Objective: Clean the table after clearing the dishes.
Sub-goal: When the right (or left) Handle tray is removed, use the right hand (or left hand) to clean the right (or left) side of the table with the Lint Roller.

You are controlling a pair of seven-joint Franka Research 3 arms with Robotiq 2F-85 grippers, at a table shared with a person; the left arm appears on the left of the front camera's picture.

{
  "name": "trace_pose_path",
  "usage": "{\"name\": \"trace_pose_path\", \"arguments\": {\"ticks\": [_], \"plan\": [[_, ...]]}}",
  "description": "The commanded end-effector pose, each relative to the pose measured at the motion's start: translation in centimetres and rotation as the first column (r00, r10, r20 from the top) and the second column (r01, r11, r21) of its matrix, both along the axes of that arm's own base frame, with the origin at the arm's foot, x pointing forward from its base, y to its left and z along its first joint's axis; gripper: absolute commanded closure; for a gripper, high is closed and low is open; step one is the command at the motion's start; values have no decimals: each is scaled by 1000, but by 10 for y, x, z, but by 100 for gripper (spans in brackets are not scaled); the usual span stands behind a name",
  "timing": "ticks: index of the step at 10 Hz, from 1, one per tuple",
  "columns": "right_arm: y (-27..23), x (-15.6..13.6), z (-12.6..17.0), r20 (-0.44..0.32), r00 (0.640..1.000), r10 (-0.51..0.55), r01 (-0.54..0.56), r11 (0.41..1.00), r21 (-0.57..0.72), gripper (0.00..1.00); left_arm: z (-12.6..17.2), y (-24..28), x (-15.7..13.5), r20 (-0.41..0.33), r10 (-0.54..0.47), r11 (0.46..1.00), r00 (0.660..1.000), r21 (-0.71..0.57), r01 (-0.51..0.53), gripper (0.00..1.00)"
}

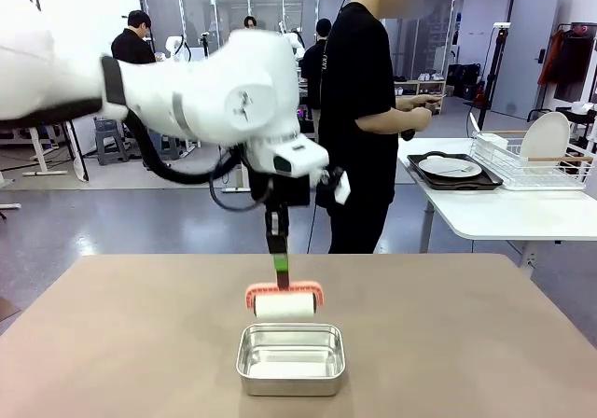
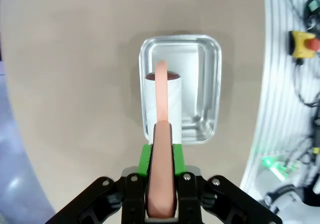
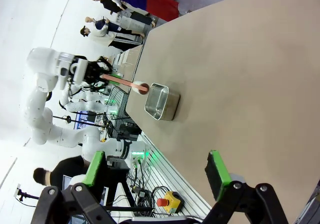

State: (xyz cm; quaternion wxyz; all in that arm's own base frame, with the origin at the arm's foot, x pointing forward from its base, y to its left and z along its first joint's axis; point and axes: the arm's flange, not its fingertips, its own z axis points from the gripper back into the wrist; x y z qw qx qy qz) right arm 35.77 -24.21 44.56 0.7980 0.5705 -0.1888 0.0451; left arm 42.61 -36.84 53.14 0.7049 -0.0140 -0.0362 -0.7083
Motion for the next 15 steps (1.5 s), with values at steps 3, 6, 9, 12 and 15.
{"name": "trace_pose_path", "arguments": {"ticks": [3,6,9,12,15], "plan": [[2,-2,3,-1,1000,-10,10,1000,-5,0,44,66,-3,-129,391,911,911,-85,-403,85],[2,-2,3,-1,1000,-10,10,1000,-5,0,17,99,-14,-132,844,523,520,-12,-852,85],[2,-2,3,-1,1000,-10,10,1000,-5,0,-9,101,-11,-40,975,216,218,-52,-975,85],[2,-2,3,-1,1000,-10,10,1000,-5,0,-5,107,-5,-113,937,334,331,11,-943,85],[2,-2,3,-1,1000,-10,10,1000,-5,0,-11,101,-5,-89,948,306,306,-15,-952,79]]}}
